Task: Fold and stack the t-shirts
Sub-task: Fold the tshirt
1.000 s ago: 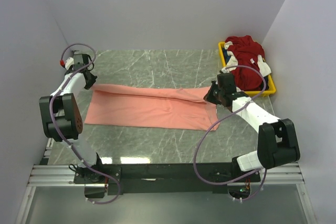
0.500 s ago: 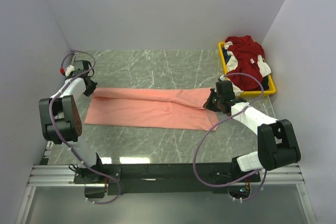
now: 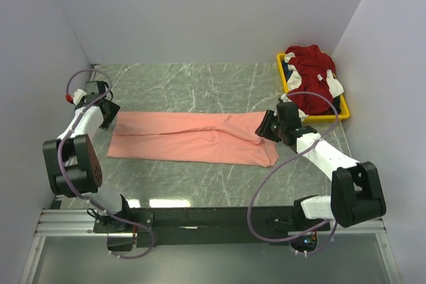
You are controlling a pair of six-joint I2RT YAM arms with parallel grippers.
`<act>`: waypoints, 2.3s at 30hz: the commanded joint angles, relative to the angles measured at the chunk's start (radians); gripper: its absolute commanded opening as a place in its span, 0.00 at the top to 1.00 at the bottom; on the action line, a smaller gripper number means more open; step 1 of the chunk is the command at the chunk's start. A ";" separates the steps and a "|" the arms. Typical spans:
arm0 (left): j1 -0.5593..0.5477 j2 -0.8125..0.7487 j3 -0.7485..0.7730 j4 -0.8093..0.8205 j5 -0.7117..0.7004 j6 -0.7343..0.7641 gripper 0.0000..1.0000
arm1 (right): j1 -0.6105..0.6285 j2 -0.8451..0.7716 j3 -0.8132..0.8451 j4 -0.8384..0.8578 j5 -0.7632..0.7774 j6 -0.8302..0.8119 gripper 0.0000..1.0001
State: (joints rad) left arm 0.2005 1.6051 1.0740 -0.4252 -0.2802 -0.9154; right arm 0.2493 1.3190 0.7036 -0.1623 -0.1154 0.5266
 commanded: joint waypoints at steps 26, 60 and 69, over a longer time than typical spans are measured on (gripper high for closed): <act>-0.314 -0.352 -0.129 0.028 0.159 0.084 0.41 | 0.252 0.671 0.737 -0.200 0.275 -0.017 0.54; -0.328 -0.453 -0.220 0.029 0.185 0.073 0.42 | 0.349 0.680 0.795 -0.284 0.436 -0.013 0.99; -0.328 -0.464 -0.247 0.046 0.196 0.066 0.42 | 0.422 0.533 0.646 -0.235 0.436 0.050 1.00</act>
State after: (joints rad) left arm -0.1242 1.1728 0.8375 -0.4133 -0.1005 -0.8513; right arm 0.6365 1.9423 1.3827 -0.4332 0.2958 0.5385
